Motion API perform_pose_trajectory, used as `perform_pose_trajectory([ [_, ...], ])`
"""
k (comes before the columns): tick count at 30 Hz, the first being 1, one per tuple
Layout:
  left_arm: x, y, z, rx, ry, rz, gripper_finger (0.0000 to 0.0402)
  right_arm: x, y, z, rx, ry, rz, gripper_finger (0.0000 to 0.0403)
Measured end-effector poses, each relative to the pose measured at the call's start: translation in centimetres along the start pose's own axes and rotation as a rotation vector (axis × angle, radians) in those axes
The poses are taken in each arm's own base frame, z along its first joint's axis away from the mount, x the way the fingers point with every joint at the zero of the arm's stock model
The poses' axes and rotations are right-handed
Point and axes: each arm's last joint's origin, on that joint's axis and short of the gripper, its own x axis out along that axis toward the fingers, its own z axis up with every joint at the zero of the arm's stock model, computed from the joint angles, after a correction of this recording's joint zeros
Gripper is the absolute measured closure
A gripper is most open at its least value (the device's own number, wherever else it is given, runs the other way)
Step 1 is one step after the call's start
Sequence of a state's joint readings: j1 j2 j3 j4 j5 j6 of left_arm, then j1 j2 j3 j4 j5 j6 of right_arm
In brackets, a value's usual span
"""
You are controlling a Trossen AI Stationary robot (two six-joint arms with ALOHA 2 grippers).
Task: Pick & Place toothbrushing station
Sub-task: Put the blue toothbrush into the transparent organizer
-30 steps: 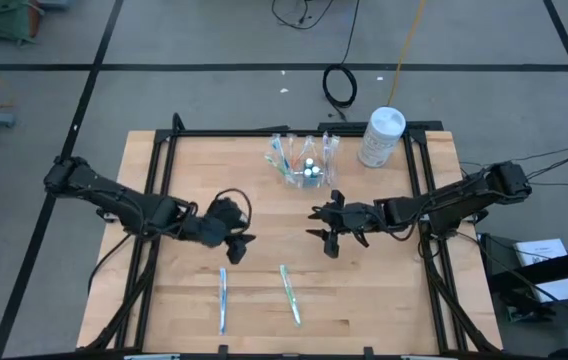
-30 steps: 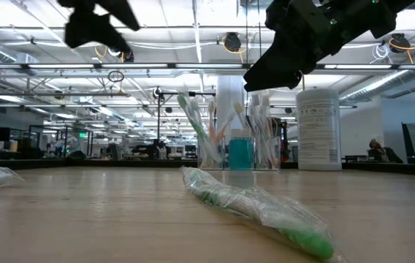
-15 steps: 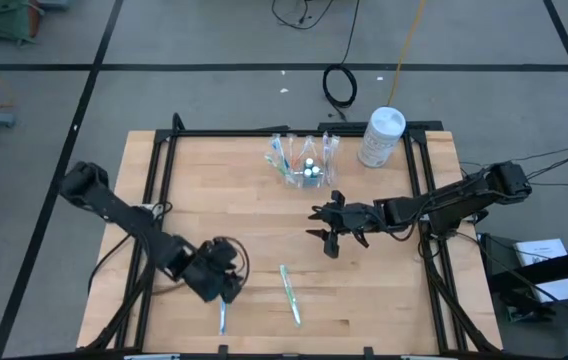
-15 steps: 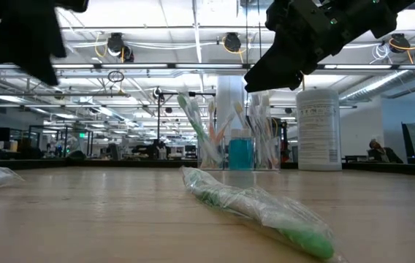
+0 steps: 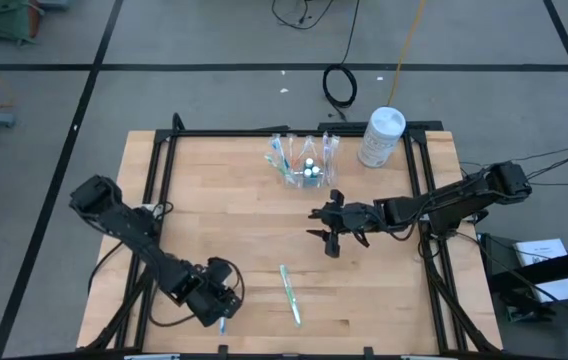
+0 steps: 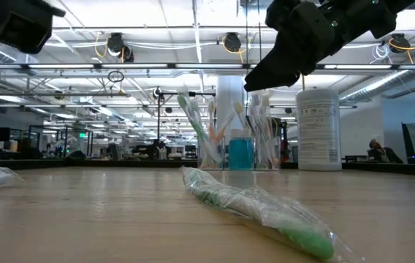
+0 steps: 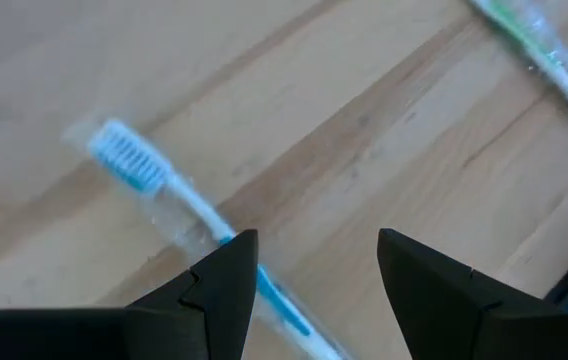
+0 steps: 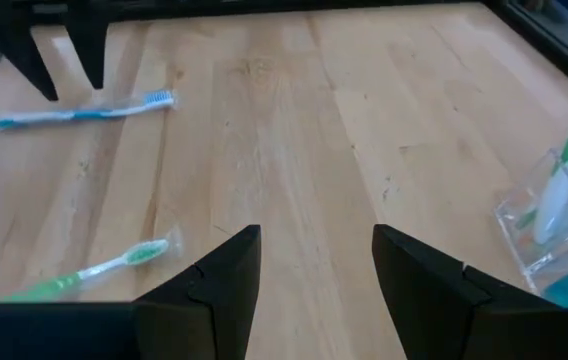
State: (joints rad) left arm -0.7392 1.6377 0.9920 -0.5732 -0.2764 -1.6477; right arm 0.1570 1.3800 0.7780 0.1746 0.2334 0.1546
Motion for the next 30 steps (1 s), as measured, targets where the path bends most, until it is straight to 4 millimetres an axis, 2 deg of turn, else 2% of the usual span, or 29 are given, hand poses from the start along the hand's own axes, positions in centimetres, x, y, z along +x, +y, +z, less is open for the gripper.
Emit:
perform_pose_trajectory([
  [12,0.1,0.7,-1.1,-0.177,0.013,0.068,0.0188,0.0,0.0,0.1,-0.196,-0.014,0.001,0.0218],
  [21,2.6,1.6,-2.0,-0.281,0.061,0.217,0.0188,0.0,0.0,0.1,-0.219,-0.015,0.001,0.0218],
  [30,3.2,1.5,-2.0,-0.325,0.045,0.224,0.0192,0.0,0.0,0.2,-0.364,-0.022,-0.001,0.0218],
])
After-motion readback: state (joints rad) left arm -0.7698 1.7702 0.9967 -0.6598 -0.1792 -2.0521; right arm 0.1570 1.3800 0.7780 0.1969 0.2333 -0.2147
